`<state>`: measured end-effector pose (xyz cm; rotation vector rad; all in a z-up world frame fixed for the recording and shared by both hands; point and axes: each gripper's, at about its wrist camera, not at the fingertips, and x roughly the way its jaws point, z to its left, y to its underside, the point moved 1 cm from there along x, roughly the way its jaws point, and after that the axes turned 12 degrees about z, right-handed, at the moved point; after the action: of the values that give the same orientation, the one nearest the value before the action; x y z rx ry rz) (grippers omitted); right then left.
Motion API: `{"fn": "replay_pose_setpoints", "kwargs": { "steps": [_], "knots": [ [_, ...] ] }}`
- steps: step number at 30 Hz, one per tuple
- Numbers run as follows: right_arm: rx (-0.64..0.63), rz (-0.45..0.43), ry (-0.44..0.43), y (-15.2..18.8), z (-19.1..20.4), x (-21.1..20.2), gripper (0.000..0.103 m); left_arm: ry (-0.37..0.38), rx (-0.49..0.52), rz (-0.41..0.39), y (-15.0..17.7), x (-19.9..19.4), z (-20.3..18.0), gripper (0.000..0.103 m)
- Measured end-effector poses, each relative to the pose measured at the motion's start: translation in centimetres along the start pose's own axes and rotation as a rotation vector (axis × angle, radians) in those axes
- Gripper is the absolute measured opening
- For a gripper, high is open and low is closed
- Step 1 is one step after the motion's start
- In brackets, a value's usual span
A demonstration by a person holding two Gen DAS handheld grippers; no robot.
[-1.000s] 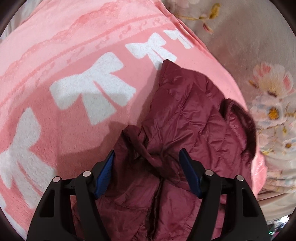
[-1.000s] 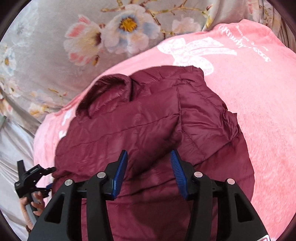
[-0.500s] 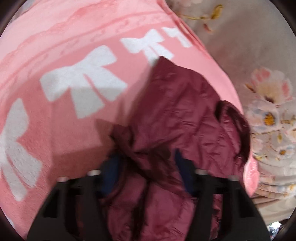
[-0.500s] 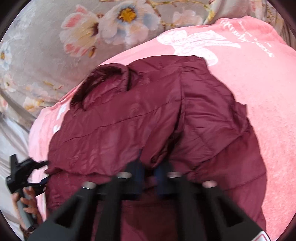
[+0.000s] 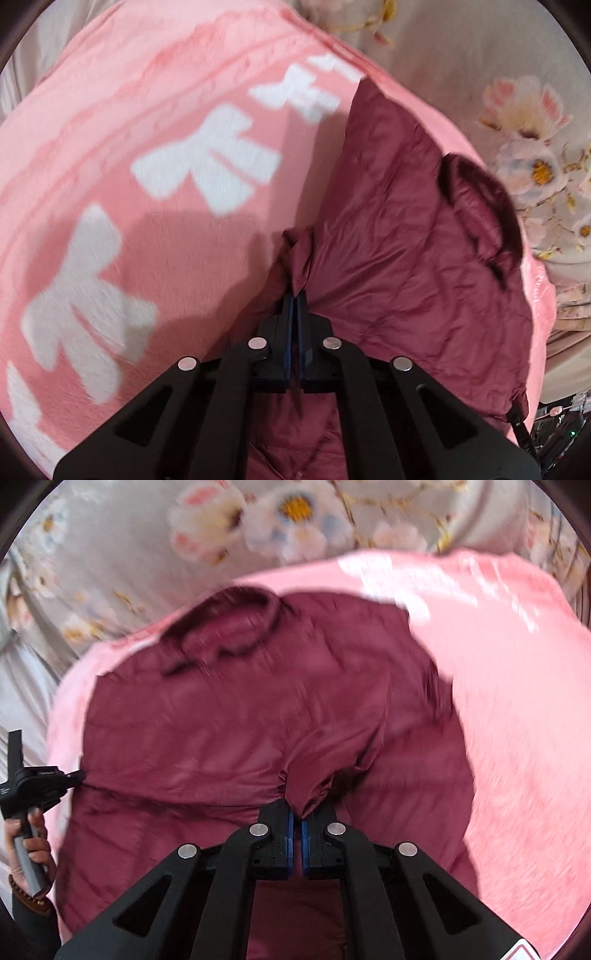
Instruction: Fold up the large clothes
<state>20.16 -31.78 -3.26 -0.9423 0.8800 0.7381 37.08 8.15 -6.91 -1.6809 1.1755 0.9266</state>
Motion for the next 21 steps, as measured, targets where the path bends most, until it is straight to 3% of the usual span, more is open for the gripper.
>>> {"fn": "replay_pose_setpoints", "kwargs": {
  "steps": [7, 9, 11, 12, 13, 16, 18, 21],
  "knots": [
    [-0.018, 0.020, 0.045, 0.4, -0.1, 1.9, 0.003, -0.111, 0.072, -0.047, 0.4, 0.7, -1.4, 0.001],
    [-0.024, 0.021, 0.059, 0.5, -0.1, 1.4, 0.008, -0.156, 0.117, -0.052, 0.9, 0.1, -1.9, 0.005],
    [-0.038, 0.000, 0.093, 1.0, -0.2, -0.4, 0.024, -0.184, 0.154, -0.060, 1.6, -1.7, -2.0, 0.022],
    [-0.049, -0.030, 0.122, 1.3, -0.3, -2.0, 0.027, -0.191, 0.158, -0.065, 1.9, -2.6, -1.9, 0.052],
    [-0.054, -0.061, 0.153, 1.6, -0.4, -3.5, 0.029, -0.185, 0.160, -0.081, 2.2, -4.1, -1.8, 0.061],
    [-0.092, -0.171, 0.201, 1.4, 0.8, -7.8, 0.031, -0.156, 0.220, -0.147, 2.6, -7.9, -3.8, 0.061],
    [-0.117, -0.192, 0.147, 0.2, 2.7, -8.8, 0.025, -0.104, 0.260, -0.175, 2.3, -9.2, -6.6, 0.061],
    [-0.156, -0.182, 0.052, -2.2, 5.9, -7.7, 0.013, -0.054, 0.322, -0.154, 1.7, -8.3, -11.4, 0.061]
  ]
}}
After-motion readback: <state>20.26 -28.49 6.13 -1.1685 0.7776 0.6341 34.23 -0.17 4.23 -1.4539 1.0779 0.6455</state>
